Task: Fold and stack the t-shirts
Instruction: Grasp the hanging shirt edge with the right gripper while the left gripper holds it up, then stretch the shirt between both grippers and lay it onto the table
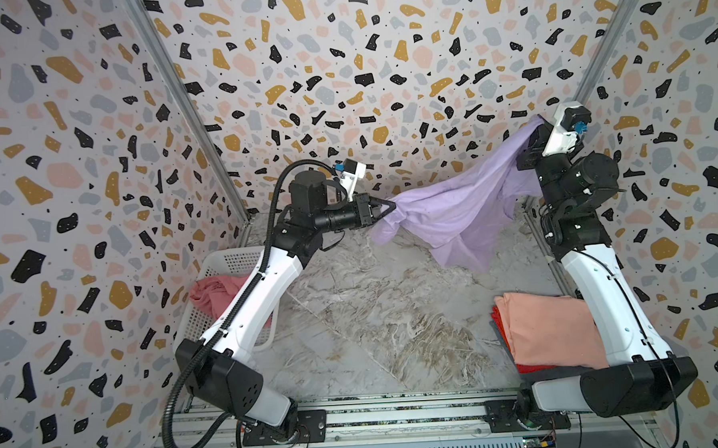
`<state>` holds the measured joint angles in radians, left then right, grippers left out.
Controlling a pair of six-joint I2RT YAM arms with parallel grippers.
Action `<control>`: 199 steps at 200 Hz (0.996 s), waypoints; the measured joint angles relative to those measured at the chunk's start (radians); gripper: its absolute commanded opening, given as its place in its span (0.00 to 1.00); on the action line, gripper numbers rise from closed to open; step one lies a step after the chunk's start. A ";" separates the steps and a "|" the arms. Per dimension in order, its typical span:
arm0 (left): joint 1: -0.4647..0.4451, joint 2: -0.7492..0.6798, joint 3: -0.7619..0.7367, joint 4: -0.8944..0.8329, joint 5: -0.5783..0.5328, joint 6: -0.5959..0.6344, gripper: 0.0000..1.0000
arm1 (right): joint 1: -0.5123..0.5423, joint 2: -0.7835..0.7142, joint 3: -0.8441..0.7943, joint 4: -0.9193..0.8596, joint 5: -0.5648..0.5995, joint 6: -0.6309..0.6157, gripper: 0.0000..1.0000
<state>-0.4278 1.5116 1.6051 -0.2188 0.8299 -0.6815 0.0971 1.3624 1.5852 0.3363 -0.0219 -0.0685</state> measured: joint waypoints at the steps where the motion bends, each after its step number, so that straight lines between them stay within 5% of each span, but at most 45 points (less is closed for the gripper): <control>1: -0.001 0.000 -0.001 -0.003 0.000 0.002 0.09 | 0.000 0.000 0.002 0.000 -0.003 -0.002 0.00; 14: -0.003 0.000 -0.014 -0.021 -0.003 0.019 0.00 | 0.000 0.003 0.021 -0.011 -0.031 -0.008 0.00; 60: 0.018 0.025 -0.020 -0.065 -0.095 0.056 0.00 | 0.009 0.053 0.087 -0.126 -0.157 0.017 0.00; 111: 0.197 0.024 0.115 -0.041 -0.220 0.065 0.00 | 0.077 0.089 0.046 -0.356 -0.298 0.075 0.00; 151: 0.243 0.117 0.451 0.003 -0.284 0.068 0.00 | 0.120 0.075 -0.051 -0.469 -0.470 0.197 0.00; 184: 0.198 0.310 0.813 0.103 -0.286 0.006 0.00 | 0.083 -0.021 -0.376 -0.289 -0.746 0.459 0.00; 199: 0.123 0.380 0.863 0.167 -0.269 -0.032 0.04 | 0.036 -0.055 -0.534 -0.199 -0.856 0.587 0.37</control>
<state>-0.3046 1.8912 2.4676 -0.0513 0.5613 -0.7132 0.1333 1.3071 1.0508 0.1375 -0.8776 0.5182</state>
